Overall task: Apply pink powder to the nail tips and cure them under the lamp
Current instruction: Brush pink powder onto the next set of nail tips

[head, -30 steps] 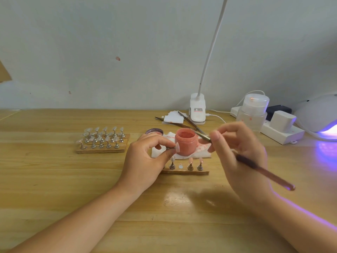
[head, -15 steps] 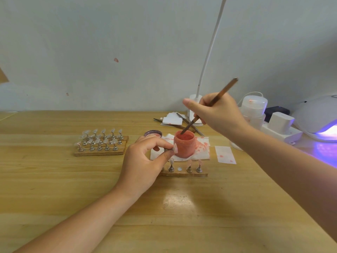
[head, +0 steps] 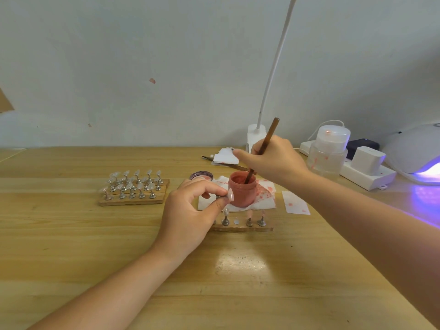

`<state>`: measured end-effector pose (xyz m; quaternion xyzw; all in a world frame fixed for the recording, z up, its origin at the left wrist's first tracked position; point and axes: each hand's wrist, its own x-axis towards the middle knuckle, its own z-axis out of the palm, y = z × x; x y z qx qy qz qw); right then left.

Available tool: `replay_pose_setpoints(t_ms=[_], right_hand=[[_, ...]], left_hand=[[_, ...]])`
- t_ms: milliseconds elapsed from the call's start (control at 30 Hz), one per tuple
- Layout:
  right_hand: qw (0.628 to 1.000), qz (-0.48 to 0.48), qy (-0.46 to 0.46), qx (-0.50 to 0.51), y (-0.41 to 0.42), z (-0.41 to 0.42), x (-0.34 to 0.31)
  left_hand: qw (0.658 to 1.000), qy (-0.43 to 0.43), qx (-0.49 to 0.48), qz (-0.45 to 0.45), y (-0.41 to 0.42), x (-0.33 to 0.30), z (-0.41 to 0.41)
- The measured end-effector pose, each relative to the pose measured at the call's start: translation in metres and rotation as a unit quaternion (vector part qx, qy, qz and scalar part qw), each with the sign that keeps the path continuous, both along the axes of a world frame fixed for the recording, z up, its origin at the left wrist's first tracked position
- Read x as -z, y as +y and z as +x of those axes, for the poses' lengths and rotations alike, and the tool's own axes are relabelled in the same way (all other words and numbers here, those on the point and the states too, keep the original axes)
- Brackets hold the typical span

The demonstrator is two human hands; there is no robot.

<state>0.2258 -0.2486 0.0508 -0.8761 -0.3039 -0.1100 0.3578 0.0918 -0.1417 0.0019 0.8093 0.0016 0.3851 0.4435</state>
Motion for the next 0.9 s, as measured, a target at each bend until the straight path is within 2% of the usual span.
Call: replay_pose_setpoints(t_ms=[133,300,633,767,900], right_hand=[[0.996,0.077,0.041,0.026,-0.01,0.008,-0.011],[0.991,0.106,0.074,0.042,-0.018,0.013,-0.012],[0.987,0.134,0.058,0.071,-0.032,0.018,-0.017],[0.956,0.256,0.132,0.064,-0.038,0.01,-0.012],[0.915,0.344,0.21,-0.01,-0.047,-0.02,0.009]], left_hand=[[1.0,-0.001,-0.003,0.0,0.0,0.001,0.001],[1.0,0.004,-0.007,-0.004,0.001,0.002,0.001],[1.0,0.008,-0.013,0.007,0.001,0.002,0.001],[1.0,0.007,-0.012,0.01,0.001,0.001,0.0],[1.0,0.008,-0.012,0.006,0.001,0.001,0.0]])
